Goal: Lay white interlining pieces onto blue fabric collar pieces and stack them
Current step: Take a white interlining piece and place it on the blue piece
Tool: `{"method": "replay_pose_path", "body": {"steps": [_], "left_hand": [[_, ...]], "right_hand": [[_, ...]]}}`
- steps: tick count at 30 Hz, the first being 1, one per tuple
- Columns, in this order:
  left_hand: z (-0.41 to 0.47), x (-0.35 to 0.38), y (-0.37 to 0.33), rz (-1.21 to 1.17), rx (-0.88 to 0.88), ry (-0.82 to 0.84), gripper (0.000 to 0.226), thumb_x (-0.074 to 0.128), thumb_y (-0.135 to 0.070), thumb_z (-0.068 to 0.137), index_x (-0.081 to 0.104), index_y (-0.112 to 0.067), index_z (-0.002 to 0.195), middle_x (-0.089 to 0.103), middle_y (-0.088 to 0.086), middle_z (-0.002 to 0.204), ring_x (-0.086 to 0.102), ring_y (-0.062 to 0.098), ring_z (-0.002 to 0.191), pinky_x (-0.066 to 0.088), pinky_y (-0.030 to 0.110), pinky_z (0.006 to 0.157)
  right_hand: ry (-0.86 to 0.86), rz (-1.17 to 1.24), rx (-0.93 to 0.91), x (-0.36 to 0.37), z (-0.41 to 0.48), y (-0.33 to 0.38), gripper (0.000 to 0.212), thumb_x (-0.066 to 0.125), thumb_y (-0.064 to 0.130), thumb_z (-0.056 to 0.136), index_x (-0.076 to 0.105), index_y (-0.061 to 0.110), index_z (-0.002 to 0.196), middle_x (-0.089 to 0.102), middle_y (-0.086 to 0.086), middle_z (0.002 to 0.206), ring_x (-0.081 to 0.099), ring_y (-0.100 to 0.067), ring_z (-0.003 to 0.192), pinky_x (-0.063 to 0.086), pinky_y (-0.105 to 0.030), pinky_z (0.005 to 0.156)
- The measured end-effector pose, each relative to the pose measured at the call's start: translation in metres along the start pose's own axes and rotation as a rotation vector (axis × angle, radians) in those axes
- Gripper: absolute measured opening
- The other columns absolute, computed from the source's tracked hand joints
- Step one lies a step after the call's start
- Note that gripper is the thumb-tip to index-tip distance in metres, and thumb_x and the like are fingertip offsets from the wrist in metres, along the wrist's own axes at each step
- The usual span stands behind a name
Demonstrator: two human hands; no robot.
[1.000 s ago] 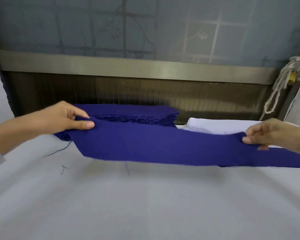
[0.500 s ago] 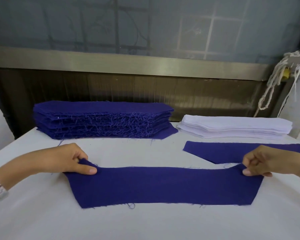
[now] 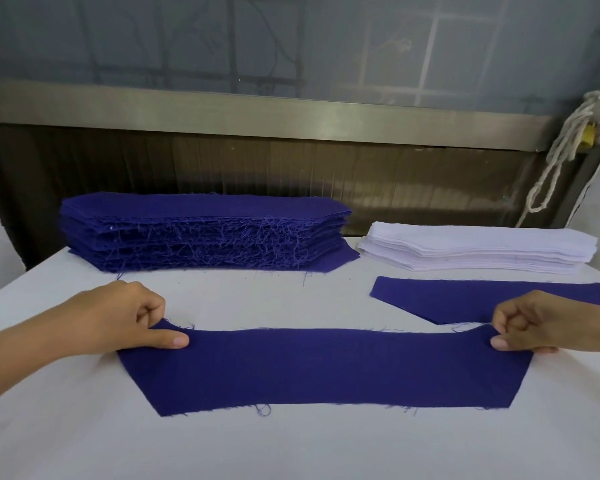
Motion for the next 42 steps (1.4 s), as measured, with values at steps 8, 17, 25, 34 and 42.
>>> {"method": "replay_pose_path", "body": {"steps": [8,17,25,34,42], "left_hand": [[-0.004,-0.013,0.008,0.006,-0.034,-0.023,0.06,0.06,-0.093,0.036,0.066,-0.042,0.067,0.067,-0.019,0.06,0.057,-0.007,0.054,0.045,0.019,0.059],[0.005,-0.033,-0.056,0.064,0.256,-0.416,0.035,0.06,-0.072,0.067,0.061,-0.037,0.067,0.062,-0.032,0.071,0.06,-0.007,0.063,0.046,0.023,0.053],[0.061,-0.029,-0.194,-0.019,0.528,-0.442,0.008,0.067,-0.039,0.09,0.066,-0.032,0.087,0.066,-0.016,0.076,0.063,0.0,0.072,0.055,0.027,0.067],[0.146,-0.007,-0.29,0.132,0.665,-0.47,0.026,0.056,-0.032,0.099,0.065,-0.009,0.104,0.062,0.003,0.106,0.055,0.016,0.081,0.05,0.034,0.076],[0.192,0.011,-0.319,0.173,0.593,-0.396,0.029,0.044,-0.019,0.103,0.069,-0.005,0.096,0.059,0.008,0.105,0.061,0.027,0.092,0.053,0.044,0.081]], "right_hand": [[-0.031,-0.01,0.012,0.0,-0.005,0.003,0.058,0.086,0.075,0.048,0.07,0.026,0.075,0.061,0.0,0.062,0.05,-0.007,0.053,0.04,-0.016,0.049],[-0.2,0.073,0.07,-0.014,-0.017,0.022,0.028,0.076,0.039,0.078,0.071,0.012,0.074,0.065,-0.009,0.062,0.049,-0.009,0.05,0.038,-0.018,0.045],[-0.736,0.22,0.155,-0.083,-0.003,0.003,0.017,0.065,0.013,0.097,0.068,0.001,0.085,0.065,-0.017,0.079,0.05,-0.022,0.066,0.043,-0.028,0.061],[-1.112,0.357,0.193,-0.158,0.035,-0.076,0.019,0.067,0.012,0.094,0.072,-0.004,0.102,0.066,-0.012,0.086,0.051,-0.019,0.07,0.042,-0.028,0.059],[-1.21,0.074,0.422,-0.182,0.053,-0.113,0.019,0.059,0.015,0.095,0.074,0.005,0.089,0.066,-0.018,0.086,0.066,-0.042,0.093,0.048,-0.038,0.079]]}}
Point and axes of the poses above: each hand's wrist, its own z-axis towards the middle knuckle, its own x-axis out of the palm, y = z × x, the point moved 3 cm from there along z, towards the middle knuckle
